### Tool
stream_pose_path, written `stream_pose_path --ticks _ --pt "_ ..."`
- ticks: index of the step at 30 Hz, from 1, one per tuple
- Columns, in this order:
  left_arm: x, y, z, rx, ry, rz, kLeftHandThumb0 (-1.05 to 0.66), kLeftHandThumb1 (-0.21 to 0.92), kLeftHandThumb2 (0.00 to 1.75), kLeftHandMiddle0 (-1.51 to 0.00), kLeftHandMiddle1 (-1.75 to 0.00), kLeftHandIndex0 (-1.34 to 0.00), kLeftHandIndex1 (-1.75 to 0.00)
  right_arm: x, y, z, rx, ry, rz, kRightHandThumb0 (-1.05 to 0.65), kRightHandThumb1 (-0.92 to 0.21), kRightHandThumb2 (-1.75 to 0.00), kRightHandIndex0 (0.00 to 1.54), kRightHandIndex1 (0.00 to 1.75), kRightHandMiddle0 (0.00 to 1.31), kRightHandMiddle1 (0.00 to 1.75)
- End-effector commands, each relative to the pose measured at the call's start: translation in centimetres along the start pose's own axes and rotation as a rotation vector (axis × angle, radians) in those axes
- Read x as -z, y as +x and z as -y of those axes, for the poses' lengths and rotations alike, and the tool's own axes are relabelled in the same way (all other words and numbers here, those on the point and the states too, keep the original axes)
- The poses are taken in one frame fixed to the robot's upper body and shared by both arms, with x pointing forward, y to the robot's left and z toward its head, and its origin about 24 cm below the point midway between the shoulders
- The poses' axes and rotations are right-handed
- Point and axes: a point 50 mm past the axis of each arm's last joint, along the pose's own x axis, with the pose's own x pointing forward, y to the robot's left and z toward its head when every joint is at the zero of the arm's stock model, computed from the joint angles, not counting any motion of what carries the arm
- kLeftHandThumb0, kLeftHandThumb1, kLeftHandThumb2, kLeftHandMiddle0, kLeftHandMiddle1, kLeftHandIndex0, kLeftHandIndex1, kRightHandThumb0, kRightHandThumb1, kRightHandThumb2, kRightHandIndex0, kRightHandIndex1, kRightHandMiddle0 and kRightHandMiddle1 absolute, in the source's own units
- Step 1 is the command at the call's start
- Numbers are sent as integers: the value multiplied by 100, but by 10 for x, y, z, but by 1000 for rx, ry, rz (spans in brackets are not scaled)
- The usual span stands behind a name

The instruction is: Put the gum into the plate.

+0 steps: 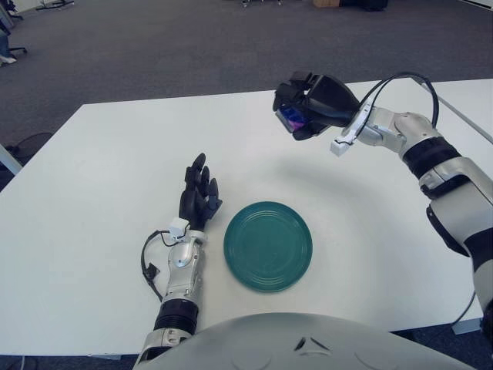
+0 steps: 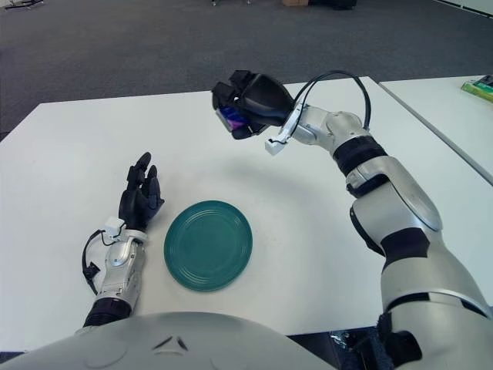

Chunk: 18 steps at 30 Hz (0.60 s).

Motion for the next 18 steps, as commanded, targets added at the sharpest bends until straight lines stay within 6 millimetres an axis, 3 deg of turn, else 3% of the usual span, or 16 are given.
stream_pose_path --ticks 1,18 --pt "35 -39 -6 -85 -28 -180 -82 92 72 -21 0 0 -50 -5 -5 2 -3 10 9 -45 -40 -121 118 175 55 175" --pt "34 -41 -5 -83 -62 -174 -78 92 74 -30 -2 0 -67 -62 7 -10 -168 -16 234 -46 -39 -122 120 175 55 175"
